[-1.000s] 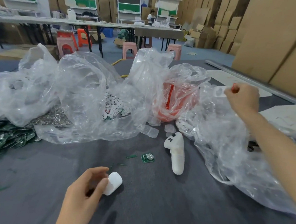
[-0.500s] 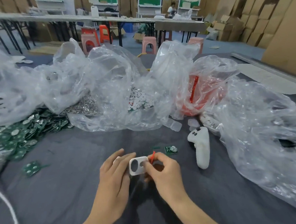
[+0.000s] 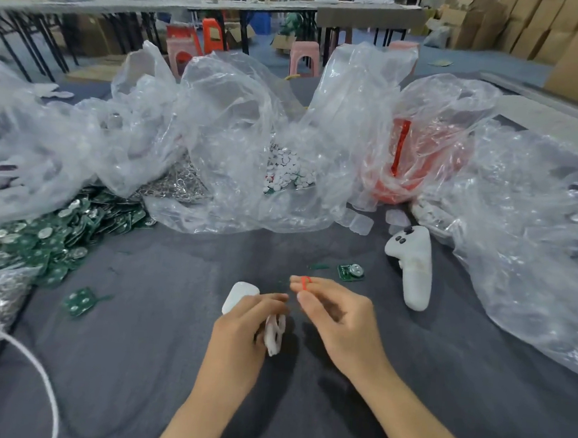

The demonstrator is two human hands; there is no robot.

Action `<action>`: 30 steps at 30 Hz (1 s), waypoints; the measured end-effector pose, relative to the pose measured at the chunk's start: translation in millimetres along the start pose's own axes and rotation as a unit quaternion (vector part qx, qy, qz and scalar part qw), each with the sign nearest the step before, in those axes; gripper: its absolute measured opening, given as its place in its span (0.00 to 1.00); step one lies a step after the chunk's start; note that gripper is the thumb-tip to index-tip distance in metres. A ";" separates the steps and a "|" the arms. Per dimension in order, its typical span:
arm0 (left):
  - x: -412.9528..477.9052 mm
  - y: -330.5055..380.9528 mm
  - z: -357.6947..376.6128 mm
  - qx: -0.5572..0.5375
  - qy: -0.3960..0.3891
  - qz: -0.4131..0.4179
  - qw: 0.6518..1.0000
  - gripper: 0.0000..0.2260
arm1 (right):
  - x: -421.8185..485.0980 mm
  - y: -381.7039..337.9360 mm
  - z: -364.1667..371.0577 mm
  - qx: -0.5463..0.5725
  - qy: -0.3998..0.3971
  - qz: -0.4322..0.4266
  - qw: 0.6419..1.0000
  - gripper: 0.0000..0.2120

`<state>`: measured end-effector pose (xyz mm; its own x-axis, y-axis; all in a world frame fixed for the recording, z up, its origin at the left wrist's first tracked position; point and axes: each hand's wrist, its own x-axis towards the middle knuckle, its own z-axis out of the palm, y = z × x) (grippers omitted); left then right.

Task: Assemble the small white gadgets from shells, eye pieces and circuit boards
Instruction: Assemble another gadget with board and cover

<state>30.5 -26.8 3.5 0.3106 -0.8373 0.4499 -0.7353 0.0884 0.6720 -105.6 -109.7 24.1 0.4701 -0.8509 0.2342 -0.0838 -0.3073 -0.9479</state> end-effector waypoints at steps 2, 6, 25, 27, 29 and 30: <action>0.0 -0.5 0.8 0.011 -0.007 0.013 1.000 0.21 | 2.5 4.7 -0.2 -0.049 0.053 0.008 0.997 0.05; 1.9 -1.5 -1.3 0.013 0.019 0.036 0.999 0.19 | 4.0 8.3 -1.8 -0.040 0.080 0.027 0.996 0.07; -15.3 20.4 -5.7 0.196 0.022 -0.071 0.978 0.16 | 3.3 2.6 -1.5 -0.107 -0.017 -0.022 0.994 0.11; -16.5 20.3 -5.2 0.212 -0.006 -0.082 0.974 0.18 | 4.4 2.7 -2.1 -0.101 -0.022 -0.017 0.995 0.11; -16.5 18.3 -4.4 0.192 -0.044 -0.066 0.978 0.21 | 4.0 2.0 -2.3 -0.111 -0.039 -0.020 0.993 0.12; -16.0 17.3 -4.2 0.159 -0.066 -0.060 0.983 0.23 | 3.3 1.3 -2.1 -0.118 -0.052 -0.021 0.991 0.12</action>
<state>15.3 -9.6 10.3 0.3415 -0.8960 0.2838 -0.8558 -0.1716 0.4881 -106.0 -113.8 24.1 0.5650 -0.7903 0.2371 -0.2599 -0.4432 -0.8579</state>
